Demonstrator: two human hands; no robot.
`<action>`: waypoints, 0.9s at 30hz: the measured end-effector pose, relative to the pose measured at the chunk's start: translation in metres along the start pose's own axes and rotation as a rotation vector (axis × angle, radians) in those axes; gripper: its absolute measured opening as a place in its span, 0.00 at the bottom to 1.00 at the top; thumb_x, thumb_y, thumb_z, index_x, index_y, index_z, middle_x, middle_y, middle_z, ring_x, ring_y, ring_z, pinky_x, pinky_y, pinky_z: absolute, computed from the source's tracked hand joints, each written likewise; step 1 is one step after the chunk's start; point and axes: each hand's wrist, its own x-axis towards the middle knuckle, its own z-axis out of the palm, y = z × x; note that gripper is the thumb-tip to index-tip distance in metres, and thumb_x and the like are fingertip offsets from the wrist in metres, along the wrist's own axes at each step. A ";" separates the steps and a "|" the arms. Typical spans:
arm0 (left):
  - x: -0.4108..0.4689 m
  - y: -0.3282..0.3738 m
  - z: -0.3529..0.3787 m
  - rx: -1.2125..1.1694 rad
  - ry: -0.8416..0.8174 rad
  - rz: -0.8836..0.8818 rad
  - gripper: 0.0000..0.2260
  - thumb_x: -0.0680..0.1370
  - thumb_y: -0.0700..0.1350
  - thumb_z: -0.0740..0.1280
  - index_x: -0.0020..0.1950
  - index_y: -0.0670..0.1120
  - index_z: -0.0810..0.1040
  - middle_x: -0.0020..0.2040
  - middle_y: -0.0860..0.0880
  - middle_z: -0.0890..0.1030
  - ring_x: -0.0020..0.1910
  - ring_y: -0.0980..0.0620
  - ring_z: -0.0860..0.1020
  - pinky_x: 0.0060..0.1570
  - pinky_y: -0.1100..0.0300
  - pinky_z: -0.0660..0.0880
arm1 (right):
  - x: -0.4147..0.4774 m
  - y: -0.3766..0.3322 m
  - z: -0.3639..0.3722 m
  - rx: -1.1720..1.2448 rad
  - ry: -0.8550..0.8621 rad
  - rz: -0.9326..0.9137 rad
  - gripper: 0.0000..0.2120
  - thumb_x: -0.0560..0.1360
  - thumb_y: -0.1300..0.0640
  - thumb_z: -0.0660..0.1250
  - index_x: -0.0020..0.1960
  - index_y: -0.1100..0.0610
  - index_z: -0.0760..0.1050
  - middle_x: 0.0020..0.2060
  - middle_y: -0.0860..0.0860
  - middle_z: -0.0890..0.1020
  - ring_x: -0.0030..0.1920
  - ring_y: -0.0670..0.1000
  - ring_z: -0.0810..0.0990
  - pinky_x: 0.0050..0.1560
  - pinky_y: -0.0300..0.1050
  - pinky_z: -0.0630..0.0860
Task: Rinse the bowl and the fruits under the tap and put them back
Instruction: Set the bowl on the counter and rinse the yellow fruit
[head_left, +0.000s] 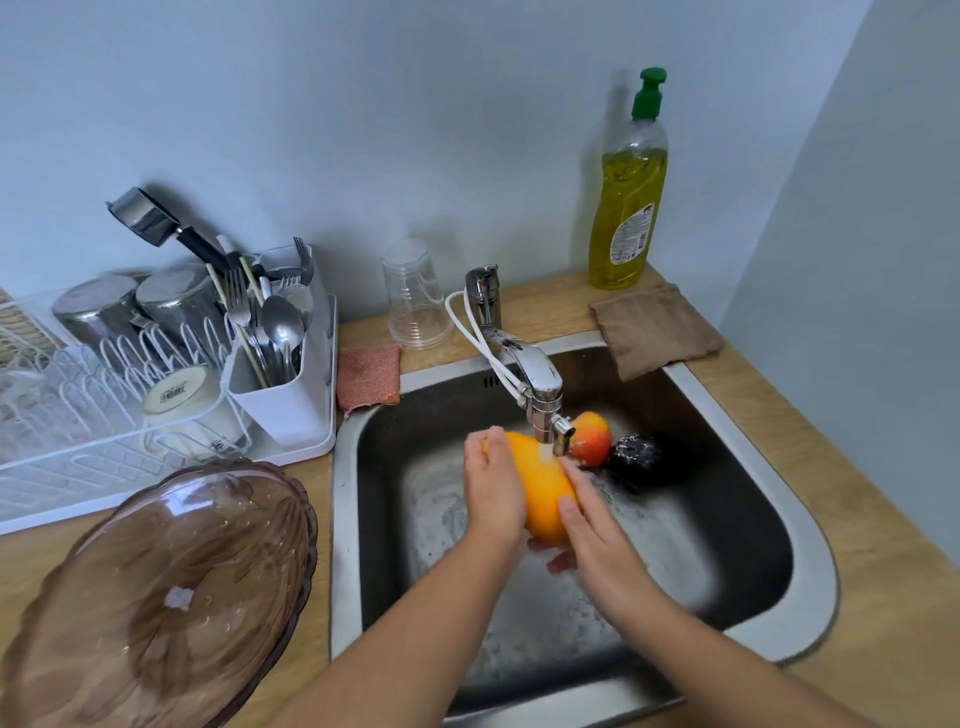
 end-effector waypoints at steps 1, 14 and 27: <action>-0.003 -0.001 0.001 0.005 -0.038 -0.009 0.11 0.82 0.52 0.53 0.60 0.52 0.71 0.54 0.47 0.75 0.46 0.52 0.73 0.40 0.57 0.72 | 0.003 -0.002 -0.003 0.017 0.040 0.049 0.15 0.81 0.48 0.53 0.67 0.40 0.62 0.55 0.47 0.75 0.48 0.55 0.82 0.41 0.47 0.79; -0.018 -0.002 0.014 -0.103 -0.072 0.006 0.09 0.81 0.47 0.59 0.44 0.50 0.76 0.39 0.51 0.78 0.41 0.52 0.75 0.45 0.56 0.74 | 0.000 -0.003 -0.009 -0.379 0.025 -0.181 0.22 0.81 0.47 0.48 0.74 0.41 0.54 0.67 0.37 0.64 0.66 0.40 0.64 0.66 0.40 0.62; -0.027 -0.006 0.021 -0.078 -0.060 -0.018 0.08 0.80 0.49 0.58 0.54 0.51 0.75 0.47 0.48 0.74 0.43 0.52 0.72 0.41 0.56 0.70 | 0.019 -0.011 -0.018 -0.249 0.248 0.065 0.19 0.81 0.45 0.49 0.49 0.53 0.75 0.44 0.55 0.80 0.46 0.55 0.79 0.45 0.48 0.74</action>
